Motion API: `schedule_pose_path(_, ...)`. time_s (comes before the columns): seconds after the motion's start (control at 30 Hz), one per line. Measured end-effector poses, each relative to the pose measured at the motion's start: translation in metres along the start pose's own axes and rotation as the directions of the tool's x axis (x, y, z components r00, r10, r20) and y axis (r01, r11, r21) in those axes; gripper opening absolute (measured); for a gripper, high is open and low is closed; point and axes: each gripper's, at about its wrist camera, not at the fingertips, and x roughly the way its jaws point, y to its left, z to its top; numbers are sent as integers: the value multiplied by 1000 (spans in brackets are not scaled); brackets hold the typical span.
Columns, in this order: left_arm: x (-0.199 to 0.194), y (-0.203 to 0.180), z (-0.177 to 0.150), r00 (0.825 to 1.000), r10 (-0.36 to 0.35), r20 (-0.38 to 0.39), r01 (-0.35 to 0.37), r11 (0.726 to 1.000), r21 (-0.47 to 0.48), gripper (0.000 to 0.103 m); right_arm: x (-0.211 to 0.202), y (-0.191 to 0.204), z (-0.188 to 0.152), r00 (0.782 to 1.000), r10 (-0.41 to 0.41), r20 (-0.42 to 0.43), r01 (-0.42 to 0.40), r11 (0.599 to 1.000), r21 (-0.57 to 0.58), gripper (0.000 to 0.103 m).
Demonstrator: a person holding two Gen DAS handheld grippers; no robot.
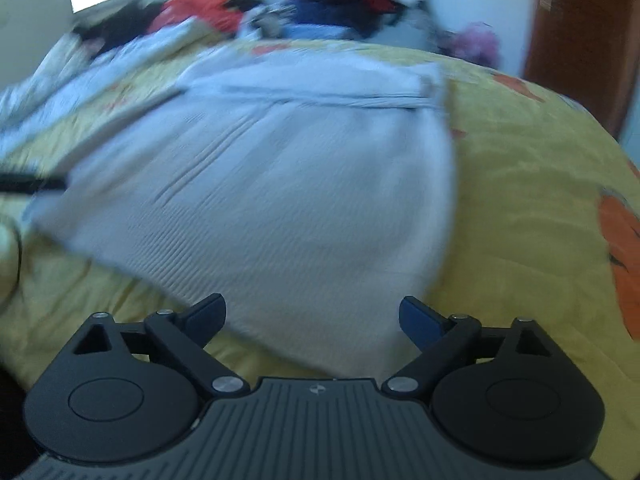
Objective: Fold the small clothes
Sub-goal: 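Grasp the side edge of the white cardigan with both grippers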
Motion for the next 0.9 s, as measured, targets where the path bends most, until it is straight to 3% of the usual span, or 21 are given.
schedule_pose_path(0.07,7,11,0,1000,-2,-28,1,1000,-25,103,1,-19,3,1000,-4,1,4,996,93,93)
schedule_pose_path(0.17,24,19,0,994,-3,-105,-2,999,-48,103,15,-46,6,998,35,-48,-23,971,236,82)
schedule_pose_path(0.33,27,21,-2,994,-51,-98,43,996,-84,103,23,-49,9,993,114,-31,-102,959,265,80)
schedule_pose_path(0.43,28,20,1,988,-120,-97,110,988,-108,103,27,-53,12,981,189,-29,-172,937,306,76)
schedule_pose_path(0.53,29,22,7,969,-220,-114,204,969,-141,102,33,-62,16,943,332,-33,-291,868,403,69)
schedule_pose_path(0.6,29,25,8,959,-257,-118,238,958,-160,91,38,-67,13,911,411,-22,-357,816,454,68)
schedule_pose_path(0.7,28,31,11,962,-243,-125,220,961,-169,65,40,-80,8,890,456,23,-395,745,537,64)
schedule_pose_path(0.8,30,43,15,948,-284,-142,249,942,-223,64,45,-96,1,870,488,69,-415,652,635,54)
schedule_pose_path(0.9,29,48,17,934,-315,-167,273,934,-231,60,50,-99,-1,866,494,79,-420,632,651,47)
